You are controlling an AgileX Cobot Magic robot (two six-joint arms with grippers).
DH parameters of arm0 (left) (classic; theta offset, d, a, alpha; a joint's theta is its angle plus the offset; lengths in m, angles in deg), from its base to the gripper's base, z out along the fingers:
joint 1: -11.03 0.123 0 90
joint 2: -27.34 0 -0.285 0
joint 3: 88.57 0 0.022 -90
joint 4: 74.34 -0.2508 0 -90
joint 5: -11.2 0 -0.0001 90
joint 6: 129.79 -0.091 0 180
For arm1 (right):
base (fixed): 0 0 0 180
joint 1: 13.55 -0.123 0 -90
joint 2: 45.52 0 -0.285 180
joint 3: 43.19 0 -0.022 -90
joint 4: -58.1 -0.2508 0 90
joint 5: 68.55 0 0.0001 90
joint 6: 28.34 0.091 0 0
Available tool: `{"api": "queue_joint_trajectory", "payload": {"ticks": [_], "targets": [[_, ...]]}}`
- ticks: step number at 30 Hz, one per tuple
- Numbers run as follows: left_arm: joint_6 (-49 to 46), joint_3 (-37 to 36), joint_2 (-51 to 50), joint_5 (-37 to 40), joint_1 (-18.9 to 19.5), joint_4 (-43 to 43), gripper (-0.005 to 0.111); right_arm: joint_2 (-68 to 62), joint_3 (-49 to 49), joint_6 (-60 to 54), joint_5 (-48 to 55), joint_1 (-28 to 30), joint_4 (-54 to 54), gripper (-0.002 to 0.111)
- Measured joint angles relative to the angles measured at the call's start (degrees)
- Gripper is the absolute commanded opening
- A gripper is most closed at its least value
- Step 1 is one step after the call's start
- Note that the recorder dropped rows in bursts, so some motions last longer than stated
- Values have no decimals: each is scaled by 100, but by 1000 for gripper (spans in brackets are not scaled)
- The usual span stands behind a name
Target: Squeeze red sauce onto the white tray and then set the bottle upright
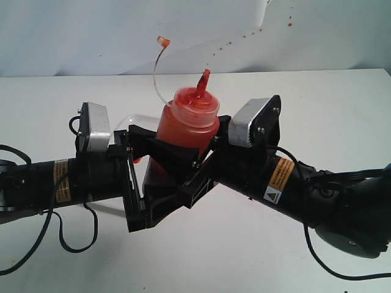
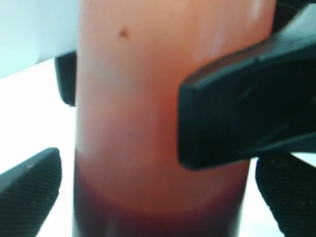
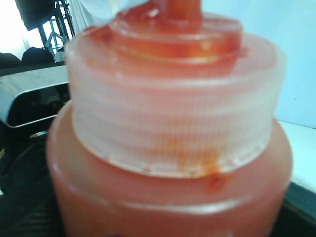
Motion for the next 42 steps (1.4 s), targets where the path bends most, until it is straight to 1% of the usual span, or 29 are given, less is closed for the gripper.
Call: {"api": "queue_joint_trajectory", "payload": {"ticks": [5, 7, 12, 15, 21, 26, 38, 42], "targets": [[0, 0, 0, 0, 0, -11, 105, 0, 0, -11, 4, 0, -288, 0], [0, 0, 0, 0, 0, -91, 105, 0, 0, -11, 13, 0, -501, 0], [0, 17, 0, 38, 0, -303, 105, 0, 0, -23, 13, 0, -611, 0], [0, 27, 0, 321, 0, -306, 105, 0, 0, -48, 36, -9, -1001, 0], [-11, 27, 0, 320, 0, -244, 105, 0, 0, -477, 24, -9, -1401, 0], [-361, 27, 0, 275, 0, -227, 105, 0, 0, -596, 43, 35, -2022, 0], [-503, 27, 0, 337, 0, 197, 105, 0, 0, -741, 359, 40, -2050, 0], [-558, 27, 0, 337, 0, 376, 105, 0, 0, -1001, 418, 40, -2063, 0]]}}
